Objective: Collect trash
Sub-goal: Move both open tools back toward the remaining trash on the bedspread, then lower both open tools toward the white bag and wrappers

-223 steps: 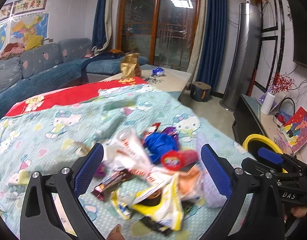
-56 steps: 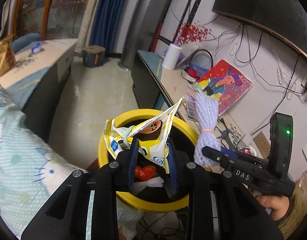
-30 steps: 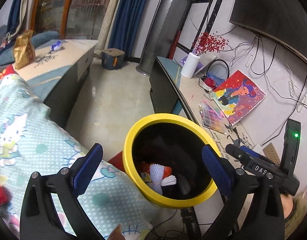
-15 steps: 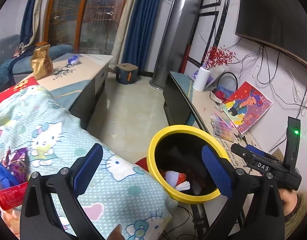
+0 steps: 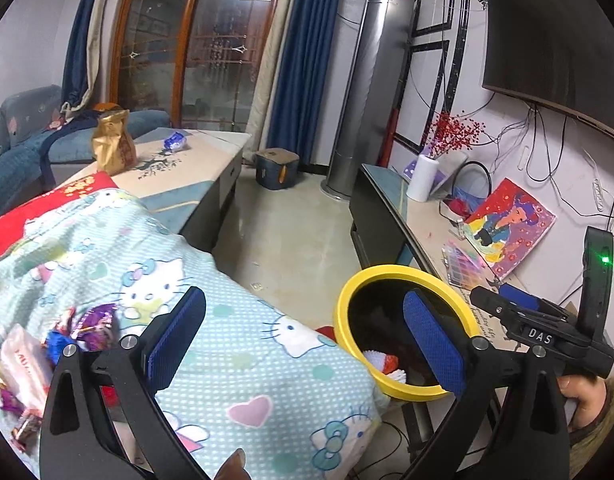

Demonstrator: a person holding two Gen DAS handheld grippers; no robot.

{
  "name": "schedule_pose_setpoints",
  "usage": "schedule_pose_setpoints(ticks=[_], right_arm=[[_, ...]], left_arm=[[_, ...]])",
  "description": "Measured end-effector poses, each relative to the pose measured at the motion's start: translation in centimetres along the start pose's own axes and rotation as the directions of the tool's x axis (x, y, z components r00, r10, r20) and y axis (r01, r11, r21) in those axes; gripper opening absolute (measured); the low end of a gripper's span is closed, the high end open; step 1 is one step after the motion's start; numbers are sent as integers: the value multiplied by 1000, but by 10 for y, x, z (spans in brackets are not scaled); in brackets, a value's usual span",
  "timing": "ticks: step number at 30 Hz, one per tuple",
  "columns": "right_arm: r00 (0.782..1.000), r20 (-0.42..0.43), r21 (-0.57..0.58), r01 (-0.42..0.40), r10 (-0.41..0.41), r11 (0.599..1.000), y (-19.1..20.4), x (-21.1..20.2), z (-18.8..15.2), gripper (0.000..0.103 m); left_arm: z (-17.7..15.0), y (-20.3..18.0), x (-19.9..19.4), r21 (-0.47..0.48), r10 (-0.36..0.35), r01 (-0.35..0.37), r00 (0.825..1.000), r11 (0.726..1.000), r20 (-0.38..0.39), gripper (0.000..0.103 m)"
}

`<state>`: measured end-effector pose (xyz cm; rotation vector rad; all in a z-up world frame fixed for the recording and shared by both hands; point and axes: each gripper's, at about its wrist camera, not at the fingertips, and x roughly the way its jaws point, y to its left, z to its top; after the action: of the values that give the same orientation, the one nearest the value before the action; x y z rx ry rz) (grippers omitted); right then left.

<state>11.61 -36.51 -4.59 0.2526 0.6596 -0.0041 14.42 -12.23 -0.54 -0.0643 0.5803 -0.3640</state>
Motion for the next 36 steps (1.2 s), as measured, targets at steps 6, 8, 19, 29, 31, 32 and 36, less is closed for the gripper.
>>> schedule_pose_setpoints(ticks=[6,8,19,29,31,32,36], right_arm=[[999,18,-41,-29,30,999,19,-7,2,77],[999,25,-52,-44,45,998,26,-10,2,77],[993,27,-109,-107,111,988,57,-20,-1,77],[981,-1,-166,-190,192,968,95,-24,-9,79],[978,-13,-185,-206,208,961,107,-25,-12,79],[976,-20,-192,-218,218,957,112,-24,-14,79],[969,-46,-222,-248,244,943,130,-24,-23,79]], left_arm=[[-2,12,-13,-14,15,-15,1000,1000,18,96],[-1,14,-17,-13,21,-21,999,1000,24,96],[-6,38,-41,-33,74,-72,996,997,55,96],[-16,67,-60,-91,135,-129,989,987,62,96],[-18,72,-63,-99,145,-139,987,985,62,96],[-20,77,-64,-107,154,-147,986,983,61,96],[-24,89,-70,-127,175,-166,983,978,60,96]])
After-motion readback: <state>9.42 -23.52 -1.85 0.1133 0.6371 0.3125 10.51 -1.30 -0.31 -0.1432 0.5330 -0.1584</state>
